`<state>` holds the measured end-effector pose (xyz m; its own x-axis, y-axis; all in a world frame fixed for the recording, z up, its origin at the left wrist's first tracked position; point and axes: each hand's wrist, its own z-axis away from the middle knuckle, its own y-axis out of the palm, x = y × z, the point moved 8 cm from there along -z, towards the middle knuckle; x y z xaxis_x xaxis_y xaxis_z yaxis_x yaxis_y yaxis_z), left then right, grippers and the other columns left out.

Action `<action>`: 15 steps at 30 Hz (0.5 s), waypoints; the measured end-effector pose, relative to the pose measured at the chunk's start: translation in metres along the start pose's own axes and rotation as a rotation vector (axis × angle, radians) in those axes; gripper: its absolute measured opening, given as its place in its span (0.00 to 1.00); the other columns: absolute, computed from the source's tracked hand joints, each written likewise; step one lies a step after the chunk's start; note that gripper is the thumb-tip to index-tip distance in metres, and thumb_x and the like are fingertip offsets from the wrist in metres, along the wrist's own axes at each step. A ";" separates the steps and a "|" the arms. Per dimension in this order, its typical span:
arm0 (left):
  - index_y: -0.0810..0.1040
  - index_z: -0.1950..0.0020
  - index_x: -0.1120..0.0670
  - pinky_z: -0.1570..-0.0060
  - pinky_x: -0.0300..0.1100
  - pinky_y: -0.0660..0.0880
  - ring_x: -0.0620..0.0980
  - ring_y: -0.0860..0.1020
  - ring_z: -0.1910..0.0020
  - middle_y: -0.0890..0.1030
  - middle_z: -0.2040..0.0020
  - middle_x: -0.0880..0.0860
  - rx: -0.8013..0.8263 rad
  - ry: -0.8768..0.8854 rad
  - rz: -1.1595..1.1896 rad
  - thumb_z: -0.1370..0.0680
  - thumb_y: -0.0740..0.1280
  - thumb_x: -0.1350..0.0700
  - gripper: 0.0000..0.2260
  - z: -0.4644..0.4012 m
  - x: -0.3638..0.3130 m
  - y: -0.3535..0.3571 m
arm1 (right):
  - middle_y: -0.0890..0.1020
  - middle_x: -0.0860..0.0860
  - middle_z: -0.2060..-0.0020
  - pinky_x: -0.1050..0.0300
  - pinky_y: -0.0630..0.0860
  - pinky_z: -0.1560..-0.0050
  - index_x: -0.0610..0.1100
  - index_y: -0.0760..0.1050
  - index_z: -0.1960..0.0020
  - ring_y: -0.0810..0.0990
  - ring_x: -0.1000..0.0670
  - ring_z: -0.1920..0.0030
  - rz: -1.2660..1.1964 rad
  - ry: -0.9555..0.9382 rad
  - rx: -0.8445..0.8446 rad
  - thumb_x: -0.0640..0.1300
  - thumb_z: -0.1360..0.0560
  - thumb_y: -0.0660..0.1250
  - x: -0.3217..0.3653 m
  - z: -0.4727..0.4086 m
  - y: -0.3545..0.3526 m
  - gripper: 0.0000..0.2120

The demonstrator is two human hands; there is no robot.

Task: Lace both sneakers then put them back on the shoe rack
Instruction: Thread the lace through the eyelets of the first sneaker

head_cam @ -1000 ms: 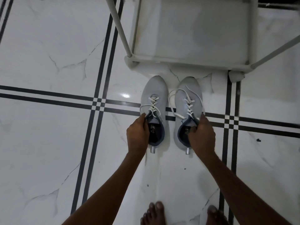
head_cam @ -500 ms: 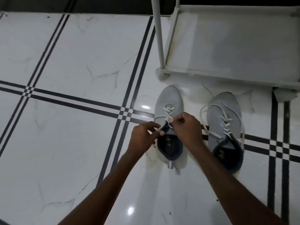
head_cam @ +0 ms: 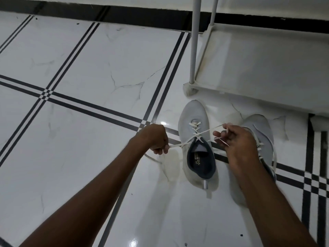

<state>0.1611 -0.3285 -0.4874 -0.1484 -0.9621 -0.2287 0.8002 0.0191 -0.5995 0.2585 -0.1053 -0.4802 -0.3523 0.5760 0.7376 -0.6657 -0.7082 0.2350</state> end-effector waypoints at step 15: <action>0.86 0.56 0.60 0.62 0.34 0.79 0.50 0.85 0.64 0.85 0.65 0.53 -0.219 0.329 0.412 0.26 0.75 0.57 0.06 -0.006 -0.036 0.016 | 0.83 0.46 0.42 0.47 0.84 0.55 0.44 0.77 0.39 0.81 0.51 0.69 0.364 -0.391 0.036 0.35 0.21 0.62 0.064 0.003 0.021 0.13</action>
<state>0.1759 -0.2924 -0.4933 -0.0505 -0.7286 -0.6831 0.6960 0.4649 -0.5473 0.2240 -0.0845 -0.4265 -0.2803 0.1001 0.9547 -0.5211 -0.8511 -0.0637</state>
